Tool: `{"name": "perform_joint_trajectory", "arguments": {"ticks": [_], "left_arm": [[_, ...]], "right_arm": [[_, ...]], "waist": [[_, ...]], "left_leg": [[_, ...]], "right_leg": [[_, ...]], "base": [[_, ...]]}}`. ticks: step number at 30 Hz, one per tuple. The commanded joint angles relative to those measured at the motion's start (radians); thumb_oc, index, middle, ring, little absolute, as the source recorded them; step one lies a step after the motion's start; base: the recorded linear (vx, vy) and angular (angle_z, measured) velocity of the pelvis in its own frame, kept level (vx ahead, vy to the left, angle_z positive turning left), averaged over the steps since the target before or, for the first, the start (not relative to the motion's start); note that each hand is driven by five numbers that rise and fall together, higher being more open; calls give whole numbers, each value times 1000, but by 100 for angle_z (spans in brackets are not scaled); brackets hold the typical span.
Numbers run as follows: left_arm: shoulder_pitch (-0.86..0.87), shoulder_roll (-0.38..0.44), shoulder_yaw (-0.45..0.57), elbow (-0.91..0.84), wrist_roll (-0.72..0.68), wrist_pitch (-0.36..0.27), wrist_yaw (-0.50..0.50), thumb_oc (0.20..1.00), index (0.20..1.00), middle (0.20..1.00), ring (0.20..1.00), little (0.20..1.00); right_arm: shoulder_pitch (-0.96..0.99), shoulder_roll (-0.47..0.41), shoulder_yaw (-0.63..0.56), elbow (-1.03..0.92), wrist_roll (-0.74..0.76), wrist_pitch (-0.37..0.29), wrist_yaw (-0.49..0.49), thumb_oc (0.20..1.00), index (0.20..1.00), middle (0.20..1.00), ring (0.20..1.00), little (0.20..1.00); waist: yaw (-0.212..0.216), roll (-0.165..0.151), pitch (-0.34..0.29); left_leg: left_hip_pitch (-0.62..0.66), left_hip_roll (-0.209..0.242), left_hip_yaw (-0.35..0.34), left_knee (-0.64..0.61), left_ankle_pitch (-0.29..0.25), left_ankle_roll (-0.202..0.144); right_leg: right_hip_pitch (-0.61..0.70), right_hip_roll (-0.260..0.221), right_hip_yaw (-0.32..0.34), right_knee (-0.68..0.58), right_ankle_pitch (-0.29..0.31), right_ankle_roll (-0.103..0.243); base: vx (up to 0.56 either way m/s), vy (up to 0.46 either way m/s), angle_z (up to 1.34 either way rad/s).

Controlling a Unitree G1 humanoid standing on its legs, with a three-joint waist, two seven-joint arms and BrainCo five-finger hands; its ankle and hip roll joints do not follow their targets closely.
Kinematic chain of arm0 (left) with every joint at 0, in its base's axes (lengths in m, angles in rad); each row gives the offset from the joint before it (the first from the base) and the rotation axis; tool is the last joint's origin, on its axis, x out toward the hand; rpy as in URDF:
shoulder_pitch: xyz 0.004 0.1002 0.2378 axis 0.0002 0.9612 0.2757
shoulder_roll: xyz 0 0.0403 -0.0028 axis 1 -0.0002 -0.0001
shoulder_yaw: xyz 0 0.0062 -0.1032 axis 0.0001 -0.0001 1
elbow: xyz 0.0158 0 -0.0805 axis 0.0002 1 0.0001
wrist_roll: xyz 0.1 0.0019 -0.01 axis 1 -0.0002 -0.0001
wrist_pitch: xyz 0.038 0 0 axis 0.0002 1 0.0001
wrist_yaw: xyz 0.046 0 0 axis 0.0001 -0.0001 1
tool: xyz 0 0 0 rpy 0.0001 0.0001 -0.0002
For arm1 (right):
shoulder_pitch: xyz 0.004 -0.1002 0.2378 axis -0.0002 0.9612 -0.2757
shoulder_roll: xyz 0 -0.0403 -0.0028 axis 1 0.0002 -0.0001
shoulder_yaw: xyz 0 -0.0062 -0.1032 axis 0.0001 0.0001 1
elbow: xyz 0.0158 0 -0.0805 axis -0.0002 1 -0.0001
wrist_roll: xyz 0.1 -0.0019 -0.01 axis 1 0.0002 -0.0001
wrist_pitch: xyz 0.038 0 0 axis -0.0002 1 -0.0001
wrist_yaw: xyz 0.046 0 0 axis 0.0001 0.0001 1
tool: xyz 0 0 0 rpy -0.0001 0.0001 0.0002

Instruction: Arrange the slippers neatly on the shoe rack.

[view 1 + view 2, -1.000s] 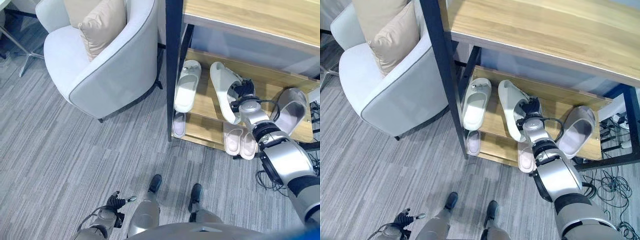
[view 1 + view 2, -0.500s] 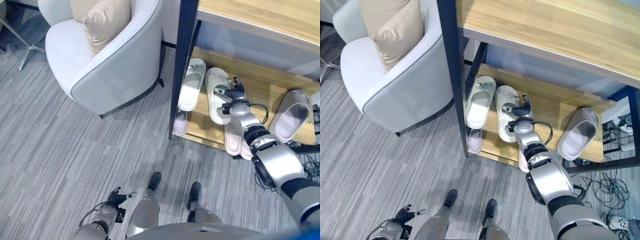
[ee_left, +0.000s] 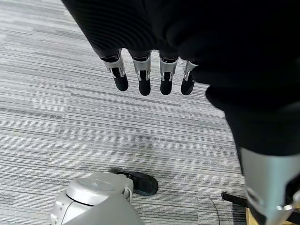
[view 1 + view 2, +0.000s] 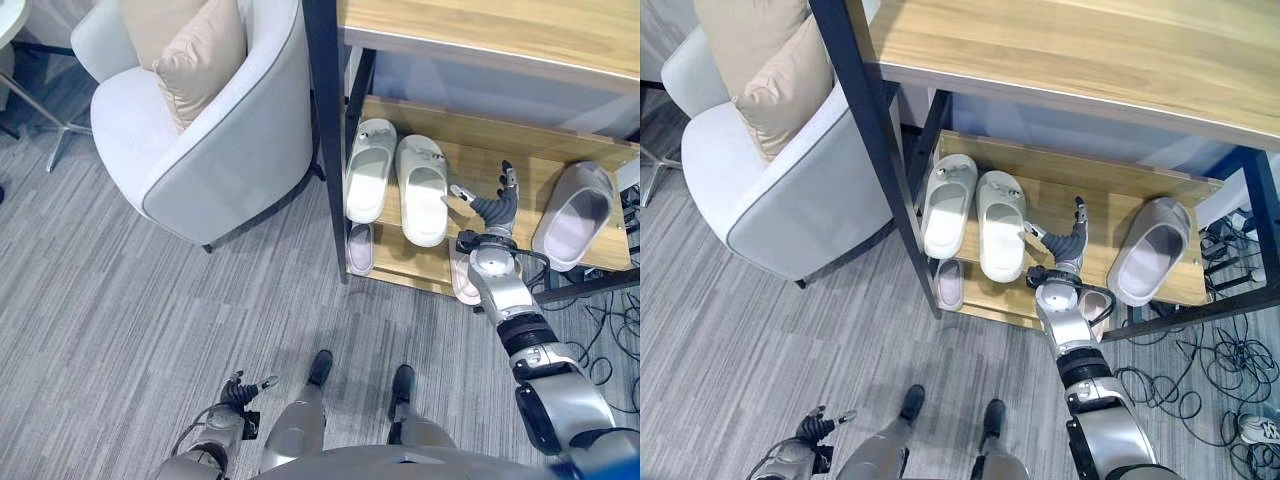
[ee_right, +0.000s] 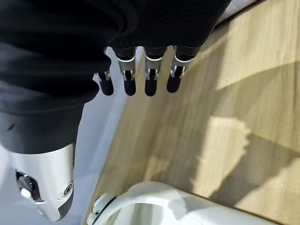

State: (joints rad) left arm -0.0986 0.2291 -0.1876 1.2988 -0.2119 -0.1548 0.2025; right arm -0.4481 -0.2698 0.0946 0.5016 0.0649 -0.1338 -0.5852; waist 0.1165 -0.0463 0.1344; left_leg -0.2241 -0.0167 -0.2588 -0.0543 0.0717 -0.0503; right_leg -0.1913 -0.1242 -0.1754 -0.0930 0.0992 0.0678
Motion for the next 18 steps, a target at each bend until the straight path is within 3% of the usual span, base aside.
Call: {"name": "perform_joint_trajectory", "arguments": {"ticks": [1,6,18], "left_arm": [[-62,-4,2,94,40,1,21,1000,1000,1000,1000,1000],[-54,-16,12,89,56,4,21,1000,1000,1000,1000,1000],[-46,-28,8,97,50,10,16,1000,1000,1000,1000,1000]], "right_arm": [[-2,-5,-15,-61,-27,-88,12,1000,1000,1000,1000,1000],[116,4,11,-142,-66,-92,62,1000,1000,1000,1000,1000],[159,39,85,-77,7,-94,160,1000,1000,1000,1000,1000]], "waist": [[-13,-11,-6],[-34,-13,-14],[-48,-15,-20]], "left_leg": [[50,-31,-9,-25,-105,51],[71,-22,4,-24,-115,53],[89,-18,25,-27,-121,54]], "right_leg": [[80,-40,-22,12,-93,72],[94,-37,-19,14,-99,70],[103,-35,-14,12,-102,68]], "base": [[17,1,-3],[0,0,0],[2,4,-3]]}}
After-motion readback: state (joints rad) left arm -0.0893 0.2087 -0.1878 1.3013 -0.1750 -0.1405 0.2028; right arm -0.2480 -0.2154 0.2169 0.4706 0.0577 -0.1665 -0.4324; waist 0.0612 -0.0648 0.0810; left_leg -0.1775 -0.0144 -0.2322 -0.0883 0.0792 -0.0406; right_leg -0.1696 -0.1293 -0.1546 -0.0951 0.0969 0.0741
